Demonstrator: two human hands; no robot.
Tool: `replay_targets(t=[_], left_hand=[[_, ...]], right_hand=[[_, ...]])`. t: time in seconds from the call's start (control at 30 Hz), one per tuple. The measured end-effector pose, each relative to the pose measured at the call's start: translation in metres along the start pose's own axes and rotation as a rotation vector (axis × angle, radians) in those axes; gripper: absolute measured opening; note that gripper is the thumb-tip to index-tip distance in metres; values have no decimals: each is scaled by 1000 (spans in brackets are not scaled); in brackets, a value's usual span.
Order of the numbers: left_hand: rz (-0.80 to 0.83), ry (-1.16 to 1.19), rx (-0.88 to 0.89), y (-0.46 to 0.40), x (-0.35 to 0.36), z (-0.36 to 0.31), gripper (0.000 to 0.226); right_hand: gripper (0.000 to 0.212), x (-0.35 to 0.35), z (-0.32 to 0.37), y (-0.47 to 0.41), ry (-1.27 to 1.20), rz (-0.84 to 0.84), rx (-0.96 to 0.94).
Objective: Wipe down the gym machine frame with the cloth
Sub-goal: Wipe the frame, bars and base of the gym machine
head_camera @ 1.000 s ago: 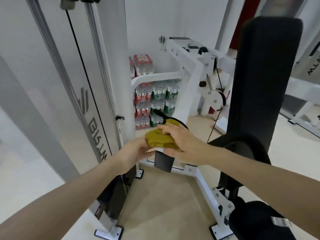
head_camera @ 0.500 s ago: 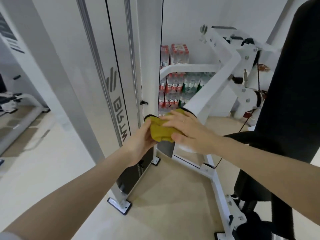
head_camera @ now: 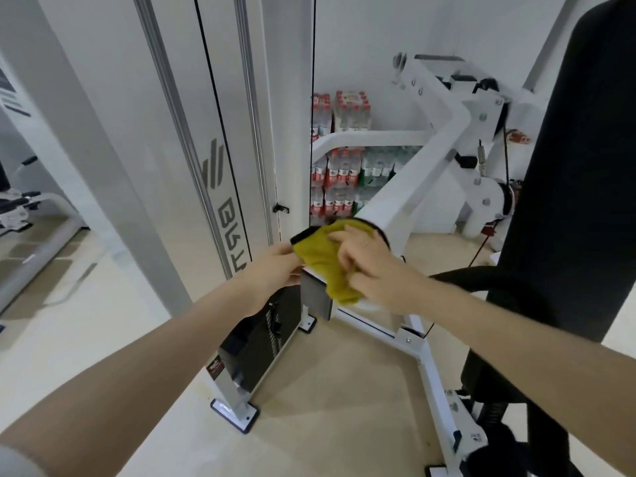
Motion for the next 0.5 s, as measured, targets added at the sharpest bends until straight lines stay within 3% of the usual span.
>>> replay_targets(t=[0.07, 0.1, 0.2, 0.3, 0.4, 0.5], left_hand=[[0, -25, -24, -11, 0, 1, 18], [11, -45, -34, -15, 1, 0, 18], [94, -114, -31, -29, 4, -6, 26], [189, -120, 15, -44, 15, -23, 26], [261, -151, 73, -63, 26, -38, 29], [302, -214, 115, -84, 30, -43, 31]], right_hand=[[8, 1, 4, -4, 24, -25, -84], [19, -8, -5, -15, 39, -46, -61], [48, -44, -56, -56, 139, -152, 107], [35, -59, -93, -80, 246, -260, 290], [58, -36, -67, -70, 412, -147, 147], [60, -28, -51, -58, 273, -119, -3]])
Point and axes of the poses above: each hand's wrist, its own y-axis away from the middle knuckle, its own x-axis out of the palm, z = x × y, the point moved 6 cm from there along -y, towards the middle knuckle, and after that the axes turned 11 degrees about -z, right-handed, at the moved point
